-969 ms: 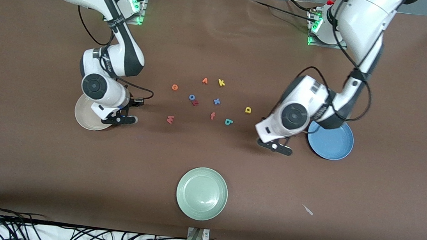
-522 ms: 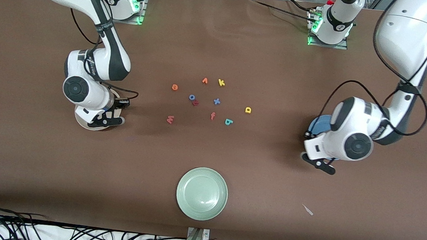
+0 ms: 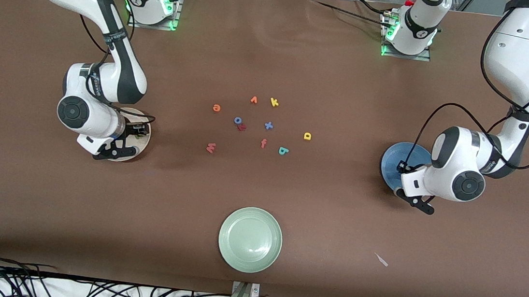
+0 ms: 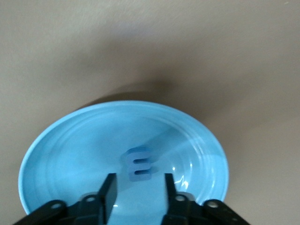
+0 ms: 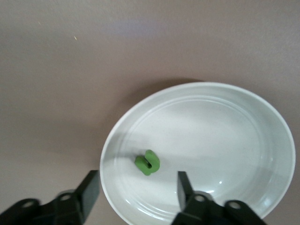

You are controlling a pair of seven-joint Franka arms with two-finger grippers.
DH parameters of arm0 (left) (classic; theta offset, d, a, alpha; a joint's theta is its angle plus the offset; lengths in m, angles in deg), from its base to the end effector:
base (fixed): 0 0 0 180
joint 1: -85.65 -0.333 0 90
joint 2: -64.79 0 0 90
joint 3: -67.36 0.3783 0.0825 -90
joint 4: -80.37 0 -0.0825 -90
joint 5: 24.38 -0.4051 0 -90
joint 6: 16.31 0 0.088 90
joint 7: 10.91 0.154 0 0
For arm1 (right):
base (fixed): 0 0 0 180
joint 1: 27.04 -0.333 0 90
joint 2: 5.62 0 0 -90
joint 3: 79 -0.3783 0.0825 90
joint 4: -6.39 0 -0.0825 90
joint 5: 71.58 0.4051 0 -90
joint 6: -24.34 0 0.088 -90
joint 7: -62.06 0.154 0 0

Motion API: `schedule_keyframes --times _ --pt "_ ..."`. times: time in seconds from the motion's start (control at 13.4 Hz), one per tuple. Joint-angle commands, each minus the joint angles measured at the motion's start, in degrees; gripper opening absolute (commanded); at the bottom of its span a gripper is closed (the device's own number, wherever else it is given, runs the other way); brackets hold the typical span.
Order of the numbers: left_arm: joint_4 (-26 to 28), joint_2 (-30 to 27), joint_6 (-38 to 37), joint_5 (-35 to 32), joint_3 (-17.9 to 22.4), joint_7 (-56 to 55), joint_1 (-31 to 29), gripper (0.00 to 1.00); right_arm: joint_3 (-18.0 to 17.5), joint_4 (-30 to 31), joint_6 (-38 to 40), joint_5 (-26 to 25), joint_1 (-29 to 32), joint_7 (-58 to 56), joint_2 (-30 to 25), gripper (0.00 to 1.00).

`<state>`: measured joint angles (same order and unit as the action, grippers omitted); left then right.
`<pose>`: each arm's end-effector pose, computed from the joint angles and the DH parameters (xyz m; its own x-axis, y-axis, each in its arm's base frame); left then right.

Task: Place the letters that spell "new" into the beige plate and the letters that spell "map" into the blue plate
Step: 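Grasp the pink w with the right gripper while the left grasps the d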

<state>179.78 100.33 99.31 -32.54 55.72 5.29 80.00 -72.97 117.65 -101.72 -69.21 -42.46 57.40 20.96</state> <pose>0.6645 -0.0465 0.1971 0.8515 -0.4311 -0.2986 -0.4204 -0.9015 0.1028 0.6219 0.1077 0.2222 0.9551 0.2170 -0.2018 0.2221 -0.9750 0.0028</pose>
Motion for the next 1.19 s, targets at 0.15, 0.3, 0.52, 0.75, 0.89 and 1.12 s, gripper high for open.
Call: schedule_keyframes --times 0.15,0.3,0.52,0.75,0.89,1.12 --pt "0.62 -5.74 -3.47 -0.90 -4.24 -5.88 2.14 1.00 -4.35 -2.10 0.20 0.79 -0.58 13.23 0.40 1.00" --pt "0.44 -5.57 -3.57 -0.81 -10.12 -19.55 2.23 1.00 -7.16 -3.24 -1.03 3.50 -0.67 20.18 0.93 1.00" --pt "0.26 -4.17 -1.20 -0.81 -16.03 -37.08 3.46 1.00 -8.32 -3.24 -4.89 5.36 -2.77 27.31 1.81 1.00" --pt "0.70 -1.71 5.02 -0.98 -17.09 -45.44 9.50 1.00 -8.32 -3.77 -8.75 5.36 -6.19 36.35 3.65 1.00" --pt "1.58 -0.30 7.93 -1.77 -16.92 -47.31 12.41 1.00 -8.32 -5.78 -10.70 5.36 -8.05 41.63 6.10 1.00" --pt "7.80 0.32 19.07 -4.83 -16.92 -47.31 13.48 0.96 -8.41 -9.30 -10.79 5.36 -9.98 46.84 9.09 1.00"
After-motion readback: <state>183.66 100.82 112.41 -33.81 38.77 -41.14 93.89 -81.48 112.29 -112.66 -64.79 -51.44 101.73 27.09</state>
